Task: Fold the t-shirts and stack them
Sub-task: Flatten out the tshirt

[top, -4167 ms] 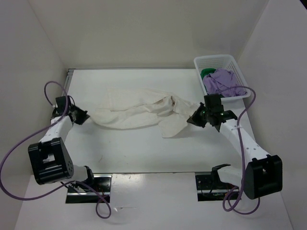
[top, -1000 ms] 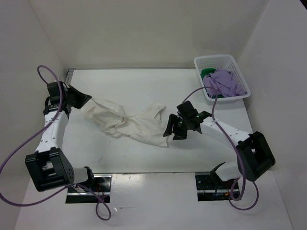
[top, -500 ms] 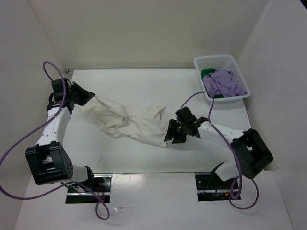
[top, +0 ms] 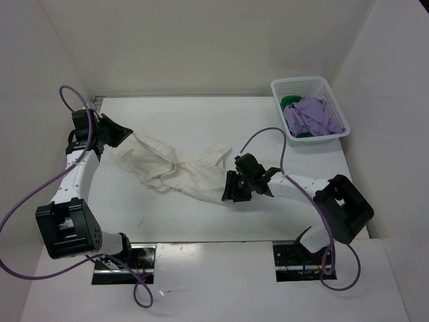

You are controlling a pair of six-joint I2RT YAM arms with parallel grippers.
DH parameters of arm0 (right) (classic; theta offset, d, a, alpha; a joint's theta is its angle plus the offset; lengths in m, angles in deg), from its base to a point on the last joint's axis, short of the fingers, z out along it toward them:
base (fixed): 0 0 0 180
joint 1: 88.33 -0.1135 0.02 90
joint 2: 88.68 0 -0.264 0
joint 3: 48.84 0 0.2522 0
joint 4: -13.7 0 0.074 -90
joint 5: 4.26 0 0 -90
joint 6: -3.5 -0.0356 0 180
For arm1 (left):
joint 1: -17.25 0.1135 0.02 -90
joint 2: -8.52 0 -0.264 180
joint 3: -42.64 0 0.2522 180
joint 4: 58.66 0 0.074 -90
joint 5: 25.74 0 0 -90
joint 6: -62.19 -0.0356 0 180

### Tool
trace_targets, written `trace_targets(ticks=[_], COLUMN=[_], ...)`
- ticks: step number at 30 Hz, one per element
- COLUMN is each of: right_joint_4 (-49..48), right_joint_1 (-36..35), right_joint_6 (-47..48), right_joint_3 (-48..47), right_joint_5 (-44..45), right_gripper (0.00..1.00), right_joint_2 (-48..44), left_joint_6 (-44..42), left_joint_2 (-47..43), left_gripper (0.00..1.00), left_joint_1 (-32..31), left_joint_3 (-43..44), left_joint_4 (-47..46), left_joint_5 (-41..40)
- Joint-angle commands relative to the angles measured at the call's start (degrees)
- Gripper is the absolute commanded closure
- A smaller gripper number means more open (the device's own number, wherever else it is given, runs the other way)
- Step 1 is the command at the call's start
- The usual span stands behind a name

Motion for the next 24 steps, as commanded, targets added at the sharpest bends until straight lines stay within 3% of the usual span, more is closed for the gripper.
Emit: trace_targets(ticks=[1,16,24], right_joint_4=[-1.69,2.01,3.06], right_joint_1=[-1.84,-3.51,-4.66], right_joint_6=[1.01,-3.03,-2.51], right_joint_3=[-0.95,1.95,1.33], right_joint_5=[0.67,6.82,6.21], right_gripper=[0.46,0.46,0.61], right_joint_2=[2.48,-1.47,1.78], left_joint_6=[0.29,-0.24,-0.24], left_joint_2=[0.18,0.71,1.24], left_gripper=[1.00,1.00,1.00], left_joint_1=[-0.16,-0.16,-0.16], left_joint_3=[0.31,0.31,0.84], left_joint_4=[-2.58,-2.58,-2.58], left_joint_5=[0.15,-0.38,-0.38])
